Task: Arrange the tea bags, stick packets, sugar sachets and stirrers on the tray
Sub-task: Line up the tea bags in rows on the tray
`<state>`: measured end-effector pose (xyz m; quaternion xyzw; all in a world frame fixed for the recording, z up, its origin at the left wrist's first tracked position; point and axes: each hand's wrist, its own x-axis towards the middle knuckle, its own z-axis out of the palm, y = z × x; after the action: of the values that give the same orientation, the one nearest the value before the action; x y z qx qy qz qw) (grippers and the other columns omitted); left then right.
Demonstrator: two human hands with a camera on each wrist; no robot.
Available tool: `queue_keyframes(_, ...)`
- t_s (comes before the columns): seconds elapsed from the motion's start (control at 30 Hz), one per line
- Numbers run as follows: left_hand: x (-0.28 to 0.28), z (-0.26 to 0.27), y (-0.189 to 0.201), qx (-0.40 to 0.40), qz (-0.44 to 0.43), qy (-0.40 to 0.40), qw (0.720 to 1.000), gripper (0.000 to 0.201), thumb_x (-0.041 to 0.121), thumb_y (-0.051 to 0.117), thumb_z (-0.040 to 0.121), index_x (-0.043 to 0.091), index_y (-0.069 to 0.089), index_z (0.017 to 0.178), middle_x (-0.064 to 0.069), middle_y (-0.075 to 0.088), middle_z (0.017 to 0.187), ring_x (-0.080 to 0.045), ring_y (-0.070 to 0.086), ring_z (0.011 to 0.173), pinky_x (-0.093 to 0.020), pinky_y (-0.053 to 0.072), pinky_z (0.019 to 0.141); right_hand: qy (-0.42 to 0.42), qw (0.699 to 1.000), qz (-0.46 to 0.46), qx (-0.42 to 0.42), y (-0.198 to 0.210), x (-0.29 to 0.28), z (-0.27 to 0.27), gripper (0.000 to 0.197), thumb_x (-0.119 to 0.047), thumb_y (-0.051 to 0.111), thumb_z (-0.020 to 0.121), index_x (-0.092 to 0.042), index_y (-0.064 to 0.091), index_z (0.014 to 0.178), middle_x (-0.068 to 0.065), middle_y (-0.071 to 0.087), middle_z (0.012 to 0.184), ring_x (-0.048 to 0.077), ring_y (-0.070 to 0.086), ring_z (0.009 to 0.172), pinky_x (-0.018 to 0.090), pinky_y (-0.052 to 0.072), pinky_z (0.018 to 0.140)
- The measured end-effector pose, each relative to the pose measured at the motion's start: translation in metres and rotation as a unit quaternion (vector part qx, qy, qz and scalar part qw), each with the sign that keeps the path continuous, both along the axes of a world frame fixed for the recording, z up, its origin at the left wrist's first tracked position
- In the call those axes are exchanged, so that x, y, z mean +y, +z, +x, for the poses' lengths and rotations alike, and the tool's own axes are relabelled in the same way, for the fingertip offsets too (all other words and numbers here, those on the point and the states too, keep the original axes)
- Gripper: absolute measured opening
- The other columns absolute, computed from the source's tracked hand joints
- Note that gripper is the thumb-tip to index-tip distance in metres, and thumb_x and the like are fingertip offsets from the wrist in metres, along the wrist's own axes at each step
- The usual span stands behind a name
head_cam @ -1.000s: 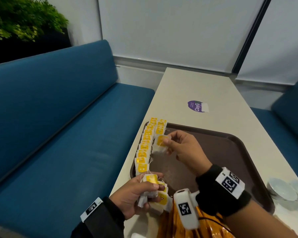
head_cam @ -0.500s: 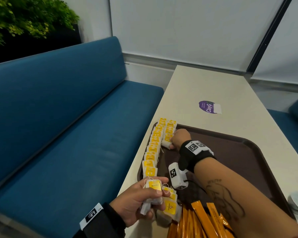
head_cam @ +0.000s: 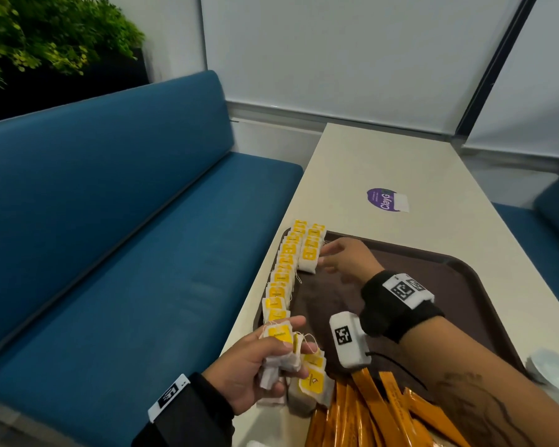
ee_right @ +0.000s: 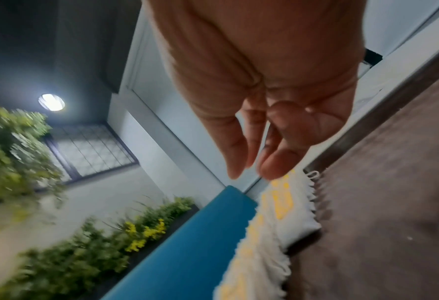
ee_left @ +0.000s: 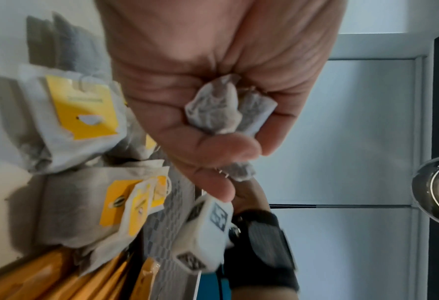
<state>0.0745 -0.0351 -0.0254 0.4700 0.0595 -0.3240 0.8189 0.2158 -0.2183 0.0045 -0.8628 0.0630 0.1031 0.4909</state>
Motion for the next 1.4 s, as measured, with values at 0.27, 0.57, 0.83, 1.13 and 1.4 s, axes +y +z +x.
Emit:
queue_keyframes(0.27, -0.011, -0.003, 0.007, 0.013, -0.017, 0.008, 1.0, 0.031, 0.006, 0.031, 0.091, 0.013, 0.055, 0.11, -0.012, 0.068, 0.069, -0.023, 0.07, 0.067, -0.017, 0.038, 0.036, 0.263, 0.959, 0.083, 0.071, 0.031, -0.009, -0.095, 0.016, 0.005, 0.063, 0.084, -0.009, 0.064, 0.092, -0.007, 0.071, 0.078, 0.004, 0.062, 0.061, 0.011, 0.039, 0.045)
queue_keyframes(0.57, -0.026, -0.01, 0.004, -0.002, 0.011, 0.043, 0.999, 0.043, 0.0, 0.036, 0.09, 0.019, 0.064, 0.116, -0.013, 0.06, 0.104, -0.025, 0.06, 0.084, -0.027, 0.05, 0.048, 0.106, 0.993, -0.032, 0.037, 0.017, -0.003, -0.137, 0.024, -0.033, 0.071, 0.081, -0.013, 0.061, 0.073, -0.001, 0.062, 0.067, 0.005, 0.055, 0.057, 0.018, 0.045, 0.054)
queue_keyframes(0.83, -0.024, -0.012, 0.007, 0.017, -0.01, 0.074, 0.997, 0.04, 0.003, 0.035, 0.092, 0.022, 0.064, 0.114, -0.01, 0.07, 0.107, -0.027, 0.067, 0.088, -0.027, 0.053, 0.049, 0.033, 0.996, 0.082, 0.009, 0.013, -0.005, -0.138, 0.01, -0.014, 0.068, 0.085, -0.011, 0.064, 0.076, 0.0, 0.062, 0.069, 0.005, 0.057, 0.059, 0.015, 0.045, 0.054)
queue_keyframes(1.13, -0.011, -0.01, 0.002, 0.041, 0.055, 0.12, 0.99, 0.033, -0.001, 0.041, 0.092, 0.014, 0.062, 0.112, -0.009, 0.061, 0.083, -0.014, 0.055, 0.06, -0.019, 0.041, 0.039, -0.068, 0.988, 0.137, -0.007, 0.006, -0.003, -0.093, 0.007, -0.01, 0.063, 0.089, -0.007, 0.063, 0.083, 0.001, 0.057, 0.06, 0.006, 0.046, 0.047, 0.013, 0.035, 0.037)
queue_keyframes(1.4, -0.012, -0.008, -0.003, 0.037, 0.086, 0.102, 0.99, 0.025, 0.005, 0.054, 0.088, 0.013, 0.063, 0.11, -0.003, 0.052, 0.066, -0.01, 0.046, 0.052, -0.016, 0.034, 0.039, -0.105, 0.991, 0.078, 0.039, -0.033, 0.011, 0.003, 0.029, -0.003, 0.064, 0.087, -0.011, 0.051, 0.063, 0.009, 0.054, 0.059, 0.004, 0.043, 0.023, 0.013, 0.032, 0.03)
